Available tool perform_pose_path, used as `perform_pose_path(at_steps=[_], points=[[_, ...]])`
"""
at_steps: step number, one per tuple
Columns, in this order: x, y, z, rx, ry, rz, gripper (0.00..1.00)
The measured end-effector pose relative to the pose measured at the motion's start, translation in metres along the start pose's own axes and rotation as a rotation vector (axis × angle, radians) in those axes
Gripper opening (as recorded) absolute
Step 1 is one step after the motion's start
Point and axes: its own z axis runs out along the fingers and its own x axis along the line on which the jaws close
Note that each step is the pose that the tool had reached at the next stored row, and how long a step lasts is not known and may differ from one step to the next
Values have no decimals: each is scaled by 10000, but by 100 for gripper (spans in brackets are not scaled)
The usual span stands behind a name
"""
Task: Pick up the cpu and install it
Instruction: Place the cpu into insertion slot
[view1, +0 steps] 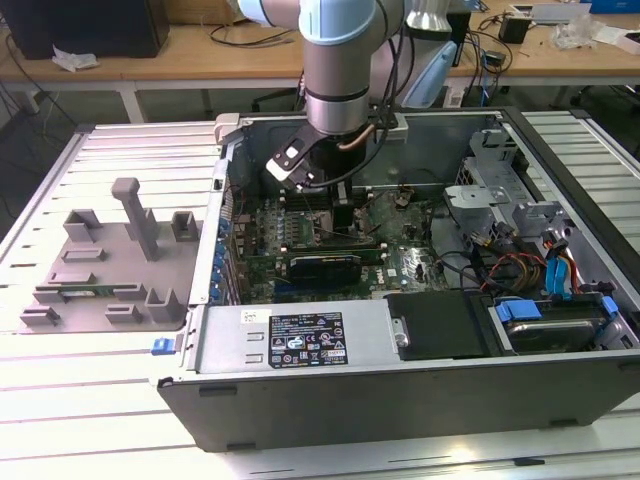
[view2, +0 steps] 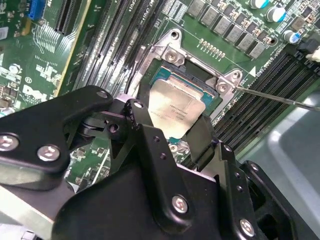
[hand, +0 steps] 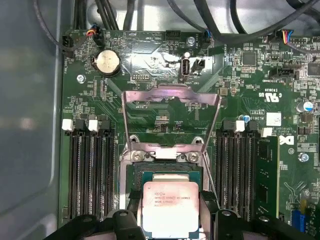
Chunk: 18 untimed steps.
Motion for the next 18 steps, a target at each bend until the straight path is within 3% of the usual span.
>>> perform_pose_path(at_steps=[18], points=[[40, 4, 84, 1, 21, 6, 54]])
